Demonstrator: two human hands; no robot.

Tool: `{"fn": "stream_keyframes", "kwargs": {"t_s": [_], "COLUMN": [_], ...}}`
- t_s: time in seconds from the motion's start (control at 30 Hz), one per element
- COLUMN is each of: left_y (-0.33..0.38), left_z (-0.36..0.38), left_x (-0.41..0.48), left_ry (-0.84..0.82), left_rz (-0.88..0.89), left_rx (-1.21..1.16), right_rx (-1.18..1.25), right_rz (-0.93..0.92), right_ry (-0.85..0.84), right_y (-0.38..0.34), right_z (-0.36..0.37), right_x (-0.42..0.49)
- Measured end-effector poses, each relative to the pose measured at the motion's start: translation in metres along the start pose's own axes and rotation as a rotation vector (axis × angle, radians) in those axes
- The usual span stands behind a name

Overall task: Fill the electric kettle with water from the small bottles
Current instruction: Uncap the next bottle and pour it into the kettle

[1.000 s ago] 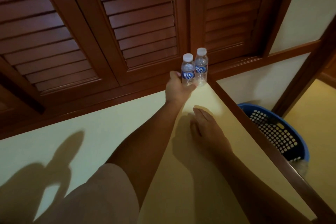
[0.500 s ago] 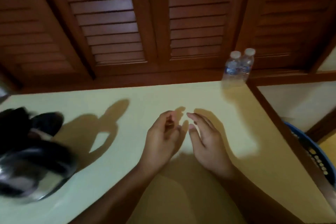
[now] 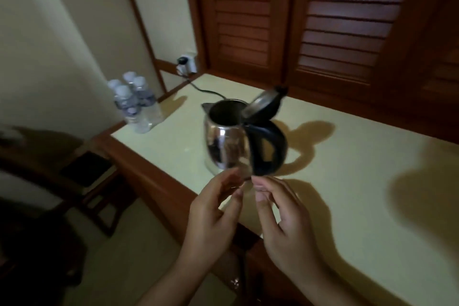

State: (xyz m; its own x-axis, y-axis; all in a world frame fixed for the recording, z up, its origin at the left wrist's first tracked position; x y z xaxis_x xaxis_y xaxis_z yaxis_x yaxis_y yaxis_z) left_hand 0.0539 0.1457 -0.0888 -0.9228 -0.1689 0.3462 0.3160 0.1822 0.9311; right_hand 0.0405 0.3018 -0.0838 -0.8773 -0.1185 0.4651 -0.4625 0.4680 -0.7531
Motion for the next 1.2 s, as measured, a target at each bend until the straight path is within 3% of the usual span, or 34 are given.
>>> {"fn": "stream_keyframes", "kwargs": {"t_s": [0.27,0.6,0.83,1.07,1.2], "left_y": [-0.004,-0.043,-0.073,-0.098,-0.095], "left_z": [-0.143,-0.275,-0.309,-0.314,-0.287], "left_x": [0.038,0.139,0.172,0.172,0.168], "left_ry": [0.191,0.262,0.243,0.217,0.031], "left_rz": [0.027,0.064,-0.017,-0.029,-0.007], "left_rx": [0.094,0.154,0.069,0.085,0.103], "right_rx": [0.196,-0.096,-0.603,-0.483,-0.394], "right_rz": [-0.095,-0.13,0.012,0.0,-0.026], "right_ry": [-0.138,-0.099,-0.22,-0.141,-0.126], "right_y": [-0.098,-0.156,-0.123,-0.118,-0.137], "right_z": [0.112,0.253,0.312,0.291,0.27], "right_x": [0.052,0.192,0.265,0.246,0.217]}}
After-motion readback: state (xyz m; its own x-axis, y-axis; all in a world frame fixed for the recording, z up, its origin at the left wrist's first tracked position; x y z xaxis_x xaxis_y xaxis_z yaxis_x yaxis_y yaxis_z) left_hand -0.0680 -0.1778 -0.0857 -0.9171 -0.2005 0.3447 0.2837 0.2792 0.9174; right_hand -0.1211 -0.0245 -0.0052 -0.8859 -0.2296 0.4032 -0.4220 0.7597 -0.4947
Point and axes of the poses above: each hand's wrist, its own x-axis towards the middle knuckle, its own z-axis out of the palm, y = z × x, the point moved 6 cm from there along x, towards the middle knuckle, and after that the axes turned 11 degrees about -x, right-handed, at the moved point
